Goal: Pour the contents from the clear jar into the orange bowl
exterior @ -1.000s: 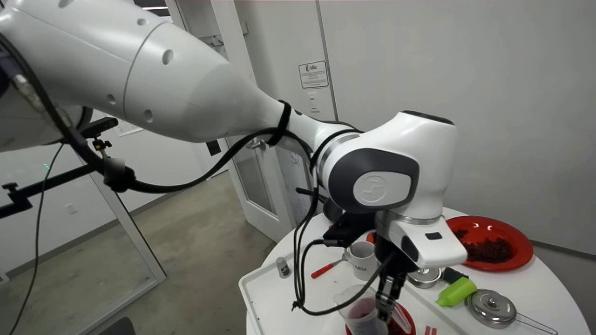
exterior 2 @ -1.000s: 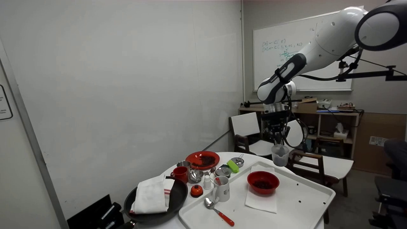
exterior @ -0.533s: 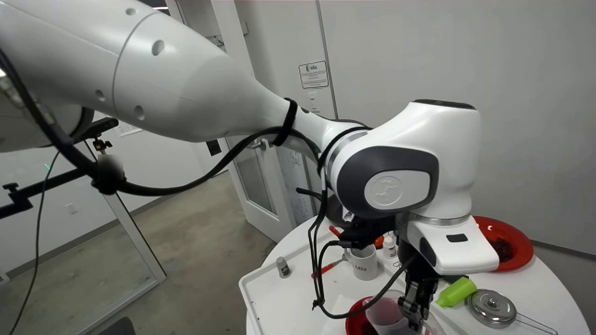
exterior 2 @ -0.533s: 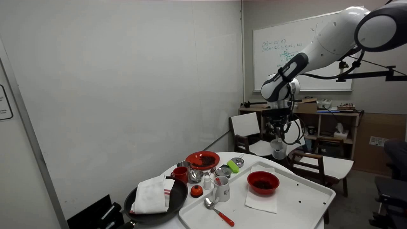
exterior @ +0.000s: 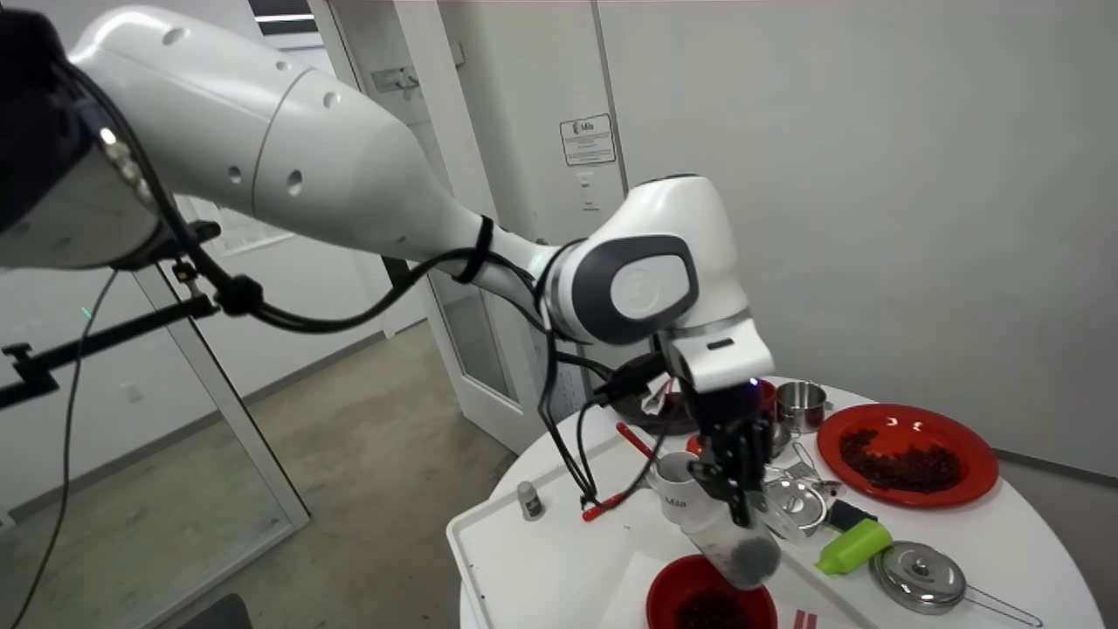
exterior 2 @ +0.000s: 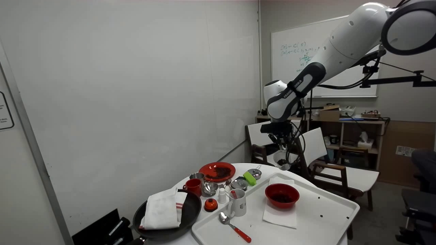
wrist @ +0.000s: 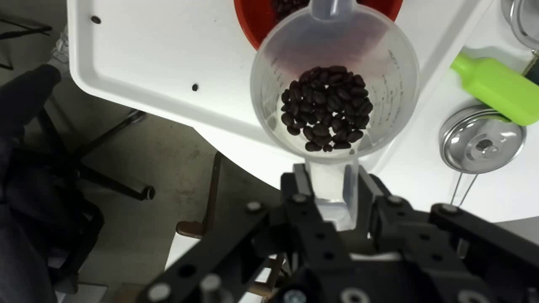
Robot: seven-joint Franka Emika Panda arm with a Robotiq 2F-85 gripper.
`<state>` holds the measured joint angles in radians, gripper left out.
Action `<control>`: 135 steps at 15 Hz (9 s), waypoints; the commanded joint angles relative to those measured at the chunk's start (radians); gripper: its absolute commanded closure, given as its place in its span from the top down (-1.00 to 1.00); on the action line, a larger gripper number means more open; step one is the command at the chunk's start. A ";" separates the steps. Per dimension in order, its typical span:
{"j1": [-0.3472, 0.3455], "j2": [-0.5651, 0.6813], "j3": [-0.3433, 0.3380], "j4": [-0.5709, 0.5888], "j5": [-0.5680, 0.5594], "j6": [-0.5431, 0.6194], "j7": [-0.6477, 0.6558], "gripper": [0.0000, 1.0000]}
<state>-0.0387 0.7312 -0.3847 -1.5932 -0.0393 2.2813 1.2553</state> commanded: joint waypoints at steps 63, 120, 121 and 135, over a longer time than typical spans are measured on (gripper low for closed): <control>0.217 0.352 0.176 0.336 -1.059 -0.743 0.916 -0.78; 0.088 0.072 0.397 0.070 -0.603 -0.178 -0.146 -0.79; 0.090 0.074 0.397 0.059 -0.575 -0.142 -0.185 -0.79; 0.046 0.148 0.445 -0.024 -0.038 -0.023 -0.989 -0.80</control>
<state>0.0368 0.8622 0.0342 -1.6223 -0.1723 2.2981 0.4348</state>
